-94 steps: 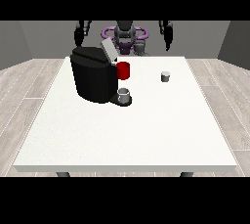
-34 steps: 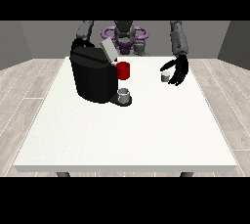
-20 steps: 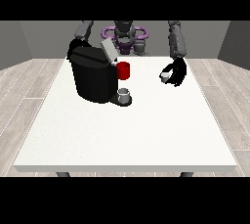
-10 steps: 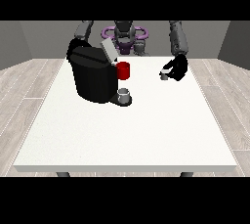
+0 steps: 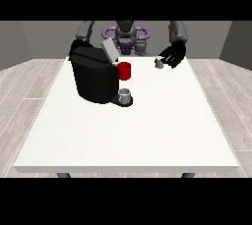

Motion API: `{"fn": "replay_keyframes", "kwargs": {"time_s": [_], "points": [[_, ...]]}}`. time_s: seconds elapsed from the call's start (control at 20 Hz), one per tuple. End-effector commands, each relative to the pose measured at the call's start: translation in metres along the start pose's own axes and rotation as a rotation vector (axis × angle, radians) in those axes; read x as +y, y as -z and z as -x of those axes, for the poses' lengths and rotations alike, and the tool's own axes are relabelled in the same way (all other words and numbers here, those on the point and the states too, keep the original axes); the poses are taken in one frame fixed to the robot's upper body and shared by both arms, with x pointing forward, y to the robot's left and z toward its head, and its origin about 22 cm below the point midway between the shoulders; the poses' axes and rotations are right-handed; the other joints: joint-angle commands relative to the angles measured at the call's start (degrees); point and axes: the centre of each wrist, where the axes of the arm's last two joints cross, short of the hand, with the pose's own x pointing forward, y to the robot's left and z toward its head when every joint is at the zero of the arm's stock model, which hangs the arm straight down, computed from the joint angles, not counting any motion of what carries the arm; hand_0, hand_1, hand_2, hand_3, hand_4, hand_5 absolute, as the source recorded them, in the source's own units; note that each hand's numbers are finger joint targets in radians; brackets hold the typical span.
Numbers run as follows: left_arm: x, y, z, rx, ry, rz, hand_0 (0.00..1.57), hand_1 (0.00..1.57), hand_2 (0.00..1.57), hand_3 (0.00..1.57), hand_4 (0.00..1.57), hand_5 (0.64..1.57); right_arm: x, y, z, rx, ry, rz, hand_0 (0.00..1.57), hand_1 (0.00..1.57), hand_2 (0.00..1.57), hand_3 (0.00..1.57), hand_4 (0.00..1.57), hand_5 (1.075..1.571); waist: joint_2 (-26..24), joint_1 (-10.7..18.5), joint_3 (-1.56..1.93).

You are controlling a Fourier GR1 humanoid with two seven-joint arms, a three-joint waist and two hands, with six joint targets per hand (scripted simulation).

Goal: Insert the coffee pod into the coffee machine and close the lid

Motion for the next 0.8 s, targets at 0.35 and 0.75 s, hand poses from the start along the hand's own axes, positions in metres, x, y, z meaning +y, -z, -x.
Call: {"fn": "replay_keyframes", "kwargs": {"time_s": [0.35, 0.75], "points": [[0.053, 0.034, -0.056, -0.053, -0.002, -0.095, 1.27, 1.27, 1.34, 1.29, 0.55, 1.571, 0.033, 0.006, -0.022, -0.101, 0.023, -0.08, 0.0, 0.0, 0.0, 0.0, 0.48, 1.571, 3.3, -4.8, -0.02], [0.095, 0.048, -0.094, -0.027, -0.018, -0.177, 1.21, 1.21, 1.25, 1.2, 0.51, 1.571, 0.037, 0.0, -0.02, -0.097, 0.009, -0.12, 0.0, 0.0, 0.0, 0.0, 0.49, 1.571, 2.6, -8.4, -0.02]]}}
